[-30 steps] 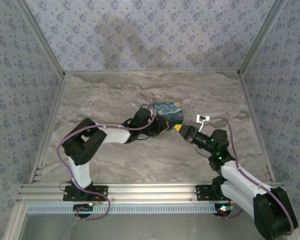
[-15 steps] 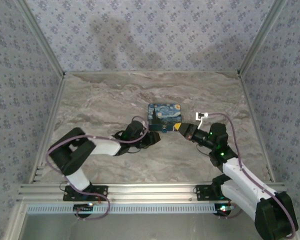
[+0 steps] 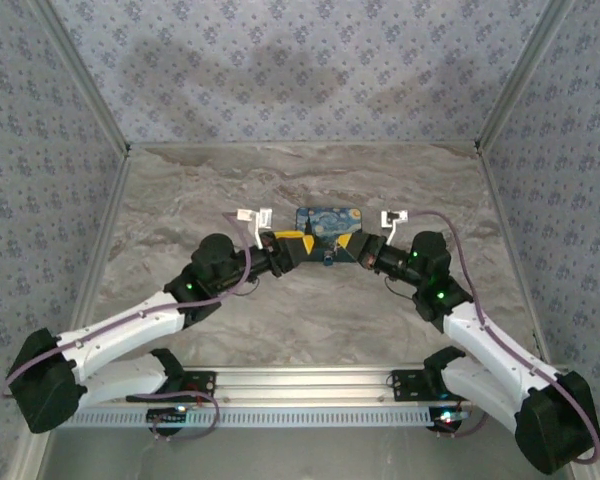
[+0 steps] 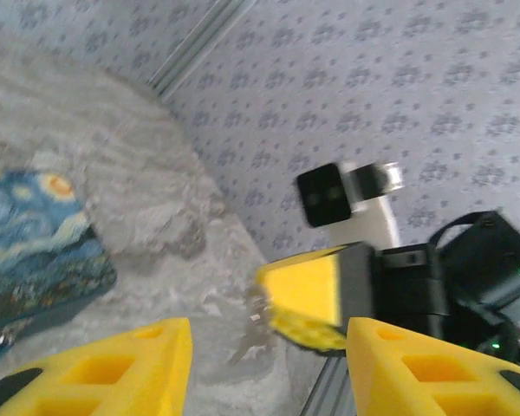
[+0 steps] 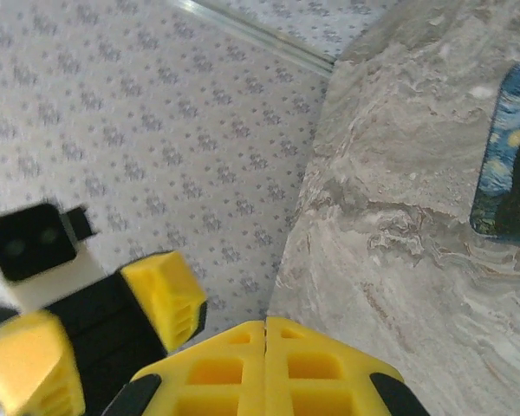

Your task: Unlock the padlock with the key

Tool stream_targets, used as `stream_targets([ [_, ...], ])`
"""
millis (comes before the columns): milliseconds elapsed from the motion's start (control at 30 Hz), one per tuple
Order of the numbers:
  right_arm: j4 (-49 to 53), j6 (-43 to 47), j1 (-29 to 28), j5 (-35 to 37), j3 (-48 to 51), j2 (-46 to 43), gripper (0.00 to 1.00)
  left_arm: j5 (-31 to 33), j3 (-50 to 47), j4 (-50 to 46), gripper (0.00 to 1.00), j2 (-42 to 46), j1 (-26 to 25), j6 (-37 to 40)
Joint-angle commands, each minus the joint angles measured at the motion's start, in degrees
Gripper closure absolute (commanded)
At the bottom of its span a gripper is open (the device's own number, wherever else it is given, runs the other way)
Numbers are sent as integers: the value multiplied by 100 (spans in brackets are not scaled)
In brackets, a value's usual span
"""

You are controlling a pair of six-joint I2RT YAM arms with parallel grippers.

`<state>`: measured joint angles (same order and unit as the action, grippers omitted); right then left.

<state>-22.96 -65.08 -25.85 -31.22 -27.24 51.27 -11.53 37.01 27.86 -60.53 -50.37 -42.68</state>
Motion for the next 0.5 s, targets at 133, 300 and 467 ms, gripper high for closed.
stream_targets([
  [133,436,-1257,-237,761,-335,-108,100,548,-250,614,42,45,-652,2324],
  [300,576,-1505,-466,953,-504,-247,100,551,-217,787,36,-204,-817,3415],
  [467,471,-1663,-589,1004,-589,-318,100,541,-133,905,35,-546,-834,3728],
])
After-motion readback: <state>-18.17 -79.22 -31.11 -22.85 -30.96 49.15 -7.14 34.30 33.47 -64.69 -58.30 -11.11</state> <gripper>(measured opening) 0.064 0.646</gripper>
